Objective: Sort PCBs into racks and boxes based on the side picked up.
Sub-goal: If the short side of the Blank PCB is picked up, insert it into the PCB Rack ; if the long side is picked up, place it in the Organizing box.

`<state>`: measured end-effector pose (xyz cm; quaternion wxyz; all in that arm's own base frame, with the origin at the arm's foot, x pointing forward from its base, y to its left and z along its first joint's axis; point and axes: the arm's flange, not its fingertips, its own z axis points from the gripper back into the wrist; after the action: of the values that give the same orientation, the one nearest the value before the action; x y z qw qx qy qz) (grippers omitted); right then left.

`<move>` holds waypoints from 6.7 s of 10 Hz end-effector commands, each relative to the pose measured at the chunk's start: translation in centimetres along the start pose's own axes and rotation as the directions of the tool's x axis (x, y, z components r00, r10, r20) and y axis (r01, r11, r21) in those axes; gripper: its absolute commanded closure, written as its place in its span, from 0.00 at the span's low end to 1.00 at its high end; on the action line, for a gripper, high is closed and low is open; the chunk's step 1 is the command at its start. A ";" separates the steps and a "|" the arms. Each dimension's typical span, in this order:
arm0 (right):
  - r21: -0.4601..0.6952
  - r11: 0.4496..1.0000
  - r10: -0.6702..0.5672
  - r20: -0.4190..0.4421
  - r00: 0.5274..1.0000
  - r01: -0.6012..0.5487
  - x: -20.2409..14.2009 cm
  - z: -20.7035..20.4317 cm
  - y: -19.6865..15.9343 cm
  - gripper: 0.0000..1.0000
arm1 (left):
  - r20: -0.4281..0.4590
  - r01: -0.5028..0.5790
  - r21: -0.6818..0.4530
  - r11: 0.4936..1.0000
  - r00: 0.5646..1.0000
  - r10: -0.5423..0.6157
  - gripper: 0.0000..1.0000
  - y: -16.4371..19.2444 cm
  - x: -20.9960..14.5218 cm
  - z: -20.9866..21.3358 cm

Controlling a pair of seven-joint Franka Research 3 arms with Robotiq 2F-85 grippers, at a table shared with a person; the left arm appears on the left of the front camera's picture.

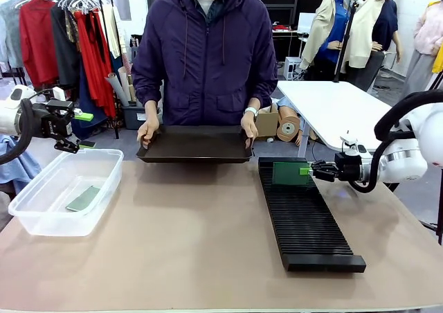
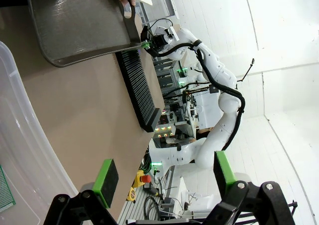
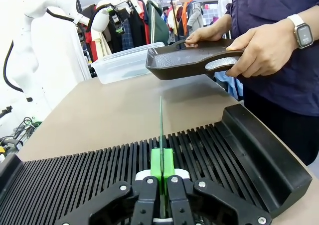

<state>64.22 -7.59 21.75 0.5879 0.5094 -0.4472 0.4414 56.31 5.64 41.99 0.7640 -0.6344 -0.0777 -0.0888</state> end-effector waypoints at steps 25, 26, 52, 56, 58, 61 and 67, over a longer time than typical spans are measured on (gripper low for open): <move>-0.031 0.999 -0.024 -0.028 0.999 0.023 0.2 -0.3 -0.6 1.00 | -0.001 0.003 0.000 1.000 1.000 -0.003 0.00 -0.2 0.0 0.1; -0.032 0.999 -0.027 -0.030 0.999 0.026 0.1 -0.4 -0.6 1.00 | -0.001 0.003 0.000 1.000 1.000 -0.003 0.00 -0.2 0.0 0.1; -0.038 0.999 -0.011 -0.036 0.999 0.010 0.1 0.2 -0.5 0.00 | -0.001 0.003 0.000 1.000 1.000 -0.003 0.00 -0.2 0.0 0.1; -0.038 0.999 -0.011 -0.036 0.999 0.010 0.1 0.2 -0.5 0.00 | -0.001 0.003 0.000 1.000 1.000 -0.003 0.00 -0.2 0.0 0.1; -0.038 0.999 -0.011 -0.036 0.999 0.010 0.1 0.2 -0.5 0.00 | -0.001 0.003 0.000 1.000 1.000 -0.003 0.00 -0.2 0.0 0.1; -0.038 0.999 -0.011 -0.036 0.999 0.010 0.1 0.2 -0.5 0.00 | -0.001 0.003 0.000 1.000 1.000 -0.003 0.00 -0.2 0.0 0.1; -0.050 0.997 0.052 0.027 0.998 -0.051 5.5 1.3 1.2 0.00 | -0.001 0.003 0.000 1.000 1.000 -0.003 0.00 -0.2 0.0 0.1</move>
<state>65.10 -8.81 26.59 0.5871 0.4826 -0.4754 0.4431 56.31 5.64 41.99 0.7640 -0.6344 -0.0777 -0.0888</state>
